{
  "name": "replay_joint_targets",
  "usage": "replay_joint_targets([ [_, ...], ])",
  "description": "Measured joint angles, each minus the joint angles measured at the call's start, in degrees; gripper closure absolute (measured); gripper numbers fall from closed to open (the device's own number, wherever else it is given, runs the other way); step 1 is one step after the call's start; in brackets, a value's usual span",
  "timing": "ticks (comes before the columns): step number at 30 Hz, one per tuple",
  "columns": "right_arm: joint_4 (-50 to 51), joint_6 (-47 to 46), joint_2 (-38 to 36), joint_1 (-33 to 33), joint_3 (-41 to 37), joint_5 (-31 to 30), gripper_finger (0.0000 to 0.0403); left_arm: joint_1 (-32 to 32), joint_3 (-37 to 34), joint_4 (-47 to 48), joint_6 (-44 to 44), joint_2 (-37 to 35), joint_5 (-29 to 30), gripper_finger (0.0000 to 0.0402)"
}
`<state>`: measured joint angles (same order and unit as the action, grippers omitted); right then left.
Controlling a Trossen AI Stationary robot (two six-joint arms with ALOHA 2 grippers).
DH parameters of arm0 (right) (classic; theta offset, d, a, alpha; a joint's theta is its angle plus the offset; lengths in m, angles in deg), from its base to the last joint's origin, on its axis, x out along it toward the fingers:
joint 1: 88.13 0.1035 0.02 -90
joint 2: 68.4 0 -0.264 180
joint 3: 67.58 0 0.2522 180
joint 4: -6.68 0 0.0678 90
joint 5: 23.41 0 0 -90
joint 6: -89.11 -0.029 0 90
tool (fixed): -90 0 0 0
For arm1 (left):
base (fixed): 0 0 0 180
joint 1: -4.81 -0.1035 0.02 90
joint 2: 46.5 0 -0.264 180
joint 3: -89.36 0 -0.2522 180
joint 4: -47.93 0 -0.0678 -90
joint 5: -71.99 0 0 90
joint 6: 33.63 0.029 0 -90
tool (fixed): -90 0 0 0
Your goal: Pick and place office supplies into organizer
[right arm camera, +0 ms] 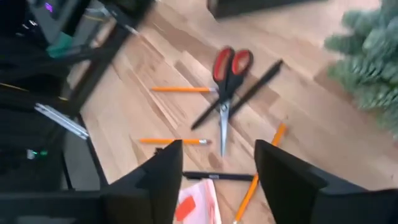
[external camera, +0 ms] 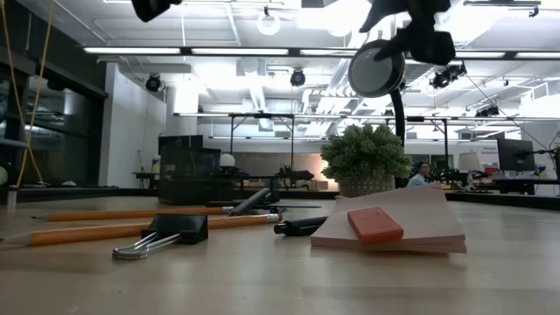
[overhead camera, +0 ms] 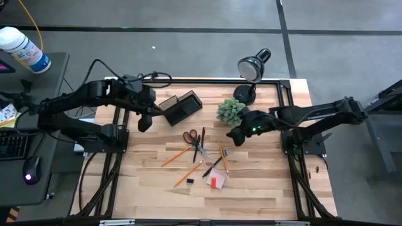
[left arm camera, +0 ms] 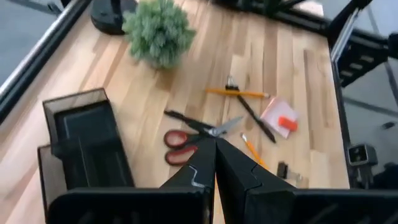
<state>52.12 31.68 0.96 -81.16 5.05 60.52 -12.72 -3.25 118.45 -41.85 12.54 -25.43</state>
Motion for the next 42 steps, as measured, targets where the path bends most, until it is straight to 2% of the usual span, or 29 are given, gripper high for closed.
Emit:
replay_joint_targets([
  [6,0.2,-9.5,6.5,1.7,0.0,-0.8,0.0168,-0.1,0.0,7.3,0.0,-0.1,3.2,0.0401],
  [11,0.2,-14.6,12.2,2.1,0.0,0.8,0.0169,-0.1,0.0,12.5,0.0,-0.3,3.0,0.0401],
  [16,-0.3,-19.1,16.5,2.0,0.0,-1.3,0.0181,-0.1,0.0,13.2,0.2,-0.2,3.0,0.0401],
  [21,-2.2,-19.6,19.9,2.1,0.0,-1.9,0.0196,-0.1,0.0,13.8,0.9,0.2,3.0,0.0401],
  [31,-3.3,-19.2,24.4,2.0,0.0,-7.4,0.0201,-0.1,0.0,13.8,0.2,0.1,2.6,0.0401],
  [42,-7.7,-16.7,29.4,1.9,0.0,-7.5,0.0211,-0.1,0.0,13.7,-1.5,0.1,1.9,0.0401],
])
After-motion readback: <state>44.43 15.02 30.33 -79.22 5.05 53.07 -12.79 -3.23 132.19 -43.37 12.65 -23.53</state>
